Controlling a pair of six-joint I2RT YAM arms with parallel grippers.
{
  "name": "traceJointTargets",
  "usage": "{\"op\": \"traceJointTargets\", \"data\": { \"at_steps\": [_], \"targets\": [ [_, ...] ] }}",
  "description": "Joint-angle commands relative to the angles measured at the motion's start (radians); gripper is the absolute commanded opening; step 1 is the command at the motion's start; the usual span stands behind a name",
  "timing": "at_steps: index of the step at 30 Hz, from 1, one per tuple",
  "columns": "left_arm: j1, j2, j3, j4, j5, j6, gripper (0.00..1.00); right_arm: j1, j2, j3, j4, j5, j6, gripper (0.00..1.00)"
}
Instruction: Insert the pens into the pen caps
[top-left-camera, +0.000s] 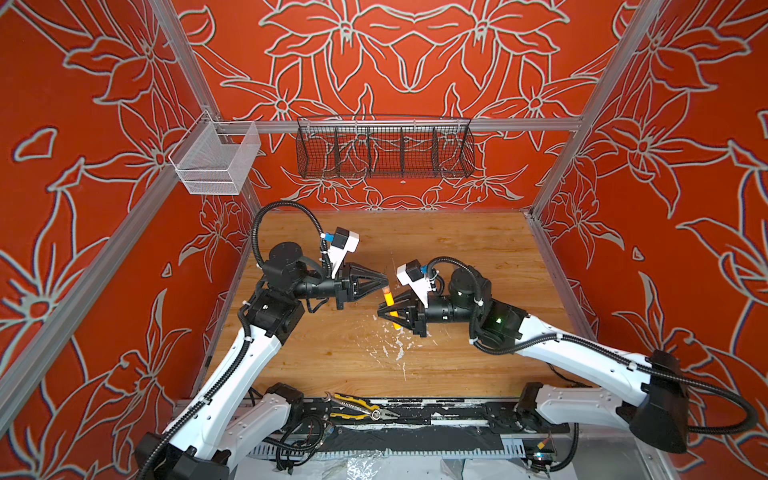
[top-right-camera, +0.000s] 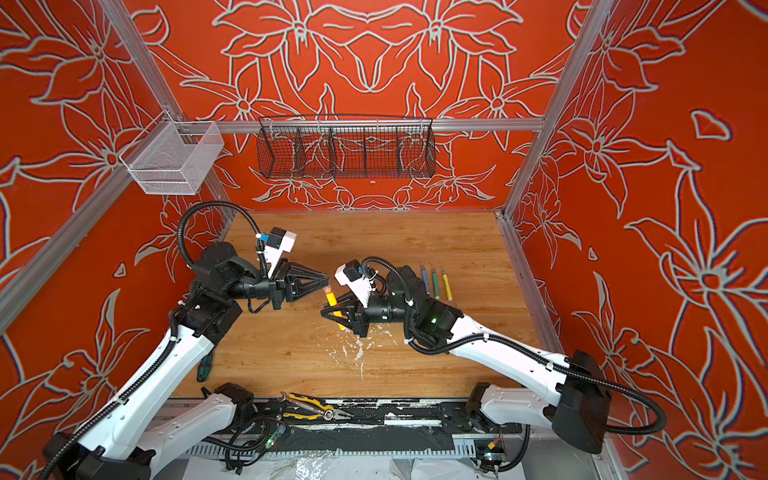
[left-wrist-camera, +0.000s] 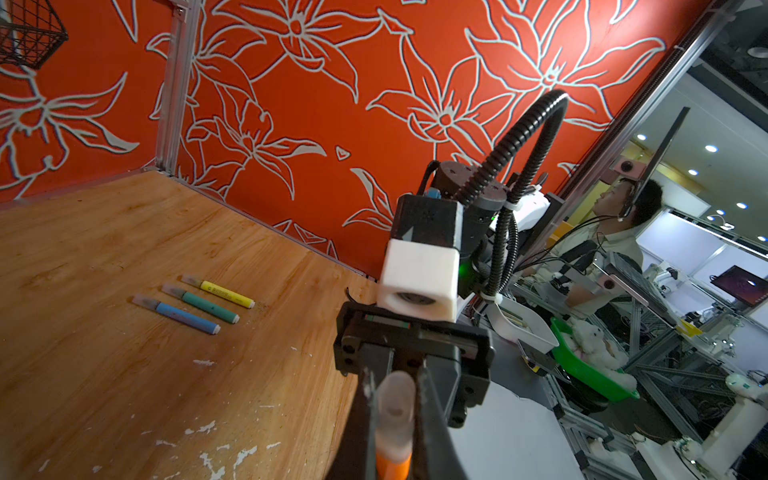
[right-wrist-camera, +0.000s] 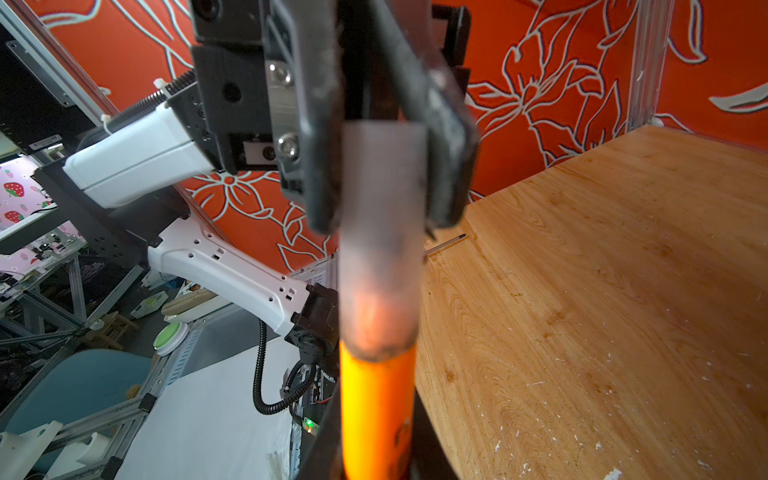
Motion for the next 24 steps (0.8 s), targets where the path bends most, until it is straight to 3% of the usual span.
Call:
{"op": "traceJointTargets", "data": {
  "at_steps": [1,4,7,15,24],
  "targets": [
    [-0.013,0.014,0.009,-0.049,0.137,0.037,0.00,-0.001,-0.045,0.031,0.065,-0.007,0.000,0.00],
    [-0.033,0.021,0.030,-0.160,0.164,0.123,0.00,-0.001,-0.056,0.048,0.078,-0.023,0.010,0.00],
    [-0.067,0.022,0.064,-0.334,0.112,0.265,0.00,-0.001,-0.079,0.052,0.104,-0.035,0.020,0.00],
    [-0.164,0.092,0.133,-0.599,0.075,0.466,0.00,-0.001,-0.114,0.073,0.069,-0.007,-0.013,0.00],
    [-0.208,0.096,0.139,-0.728,0.022,0.545,0.00,-0.002,-0.191,0.055,0.062,0.059,-0.040,0.00]
  ]
}}
